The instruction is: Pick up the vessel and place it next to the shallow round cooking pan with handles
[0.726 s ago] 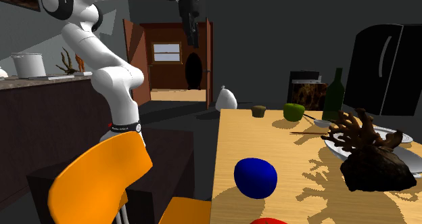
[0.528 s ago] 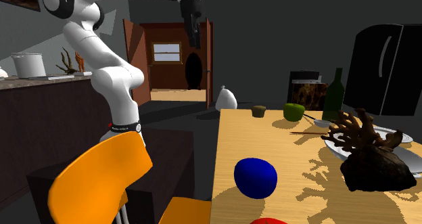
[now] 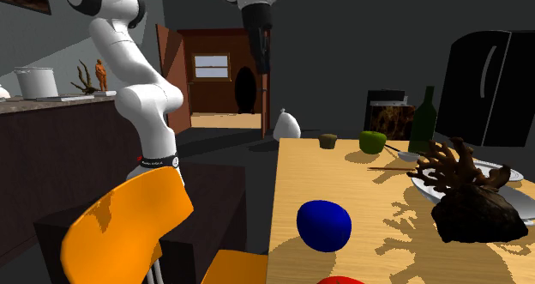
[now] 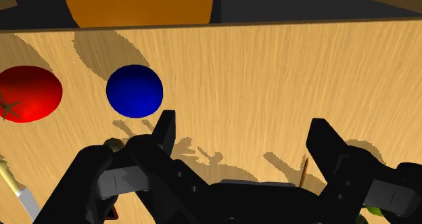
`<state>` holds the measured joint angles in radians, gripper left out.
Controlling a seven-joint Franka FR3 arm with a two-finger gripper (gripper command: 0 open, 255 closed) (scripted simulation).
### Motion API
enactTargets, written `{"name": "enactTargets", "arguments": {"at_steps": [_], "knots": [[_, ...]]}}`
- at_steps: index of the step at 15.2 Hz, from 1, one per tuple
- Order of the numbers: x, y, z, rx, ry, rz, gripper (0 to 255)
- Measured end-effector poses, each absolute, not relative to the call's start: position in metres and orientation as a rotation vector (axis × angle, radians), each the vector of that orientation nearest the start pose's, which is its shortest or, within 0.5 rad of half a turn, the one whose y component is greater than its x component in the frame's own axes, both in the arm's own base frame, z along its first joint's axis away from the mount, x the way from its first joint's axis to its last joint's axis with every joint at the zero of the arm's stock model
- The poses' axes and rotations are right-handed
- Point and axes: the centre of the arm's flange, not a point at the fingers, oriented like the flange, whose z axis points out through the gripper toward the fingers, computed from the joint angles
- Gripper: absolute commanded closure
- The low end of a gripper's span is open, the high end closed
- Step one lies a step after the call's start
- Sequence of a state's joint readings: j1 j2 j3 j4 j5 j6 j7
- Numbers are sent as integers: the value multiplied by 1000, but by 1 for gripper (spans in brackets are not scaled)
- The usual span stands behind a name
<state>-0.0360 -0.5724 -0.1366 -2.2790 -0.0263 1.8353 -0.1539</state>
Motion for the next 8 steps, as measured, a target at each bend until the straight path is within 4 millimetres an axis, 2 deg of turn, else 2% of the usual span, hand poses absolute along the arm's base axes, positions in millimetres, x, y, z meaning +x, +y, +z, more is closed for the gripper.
{"name": "enactTargets", "arguments": {"at_steps": [5, 8], "knots": [[422, -129, 552, -3075, 21, -210, 0], [446, -161, 528, -3057, 38, -213, 0]]}}
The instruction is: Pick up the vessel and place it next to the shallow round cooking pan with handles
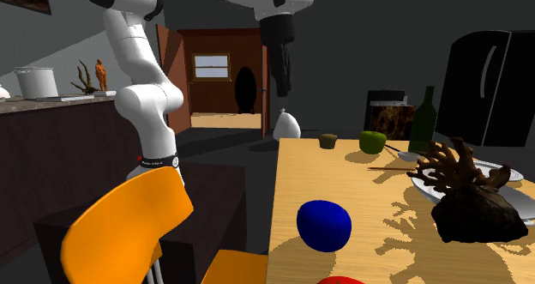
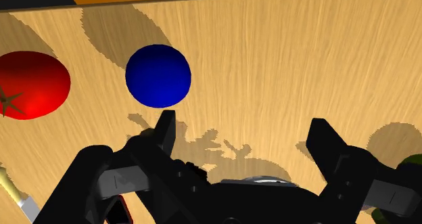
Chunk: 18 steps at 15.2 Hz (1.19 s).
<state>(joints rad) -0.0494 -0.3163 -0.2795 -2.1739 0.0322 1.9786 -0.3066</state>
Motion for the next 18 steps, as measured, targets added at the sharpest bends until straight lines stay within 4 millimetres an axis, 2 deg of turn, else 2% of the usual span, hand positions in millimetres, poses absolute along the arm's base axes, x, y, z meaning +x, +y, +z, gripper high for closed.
{"name": "enactTargets", "arguments": {"at_steps": [9, 10, 18], "knots": [[513, -247, 478, -3002, 84, -225, 0], [515, -253, 472, -2999, 86, -225, 0], [526, -251, 434, -2996, 87, -226, 0]]}}
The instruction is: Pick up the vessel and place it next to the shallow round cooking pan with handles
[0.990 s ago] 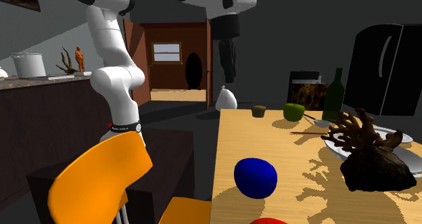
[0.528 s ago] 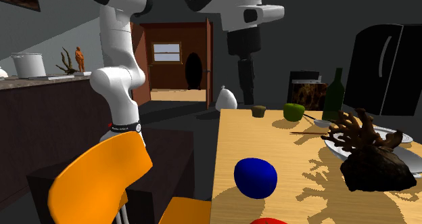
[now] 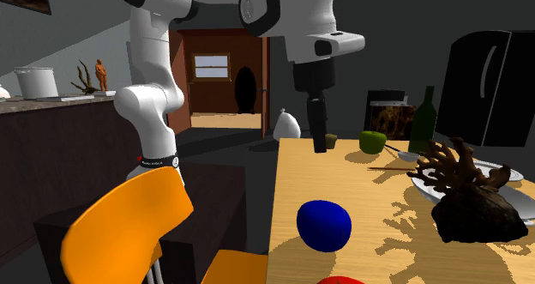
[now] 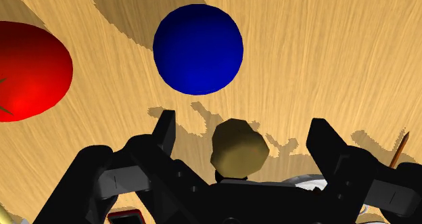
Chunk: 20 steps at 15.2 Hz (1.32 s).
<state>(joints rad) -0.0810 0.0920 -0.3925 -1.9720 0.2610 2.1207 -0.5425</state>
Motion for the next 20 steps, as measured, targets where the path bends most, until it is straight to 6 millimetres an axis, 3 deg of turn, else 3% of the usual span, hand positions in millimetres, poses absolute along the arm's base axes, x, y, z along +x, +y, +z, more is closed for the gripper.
{"name": "enactTargets", "arguments": {"at_steps": [5, 6, 16, 20], "knots": [[526, -251, 433, -2996, 87, -227, 0], [526, -251, 433, -2996, 87, -227, 255], [526, -251, 433, -2997, 87, -228, 255], [526, -251, 448, -2996, 87, -226, 255]]}}
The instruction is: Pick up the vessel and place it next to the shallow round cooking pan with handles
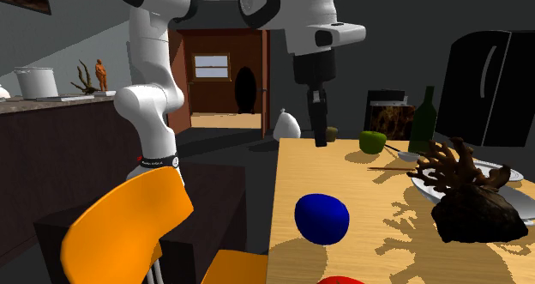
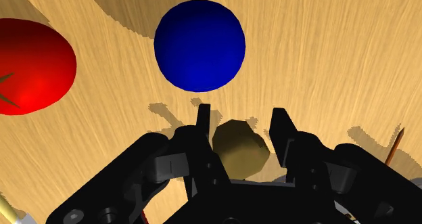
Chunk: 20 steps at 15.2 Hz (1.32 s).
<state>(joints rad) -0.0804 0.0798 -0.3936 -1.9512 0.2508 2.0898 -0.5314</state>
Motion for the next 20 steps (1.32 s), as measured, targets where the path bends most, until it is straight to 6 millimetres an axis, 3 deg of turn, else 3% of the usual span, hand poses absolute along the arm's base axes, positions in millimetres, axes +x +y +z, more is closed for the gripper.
{"name": "enactTargets", "arguments": {"at_steps": [20], "knots": [[526, -252, 553, -2996, 87, -226, 255]]}}
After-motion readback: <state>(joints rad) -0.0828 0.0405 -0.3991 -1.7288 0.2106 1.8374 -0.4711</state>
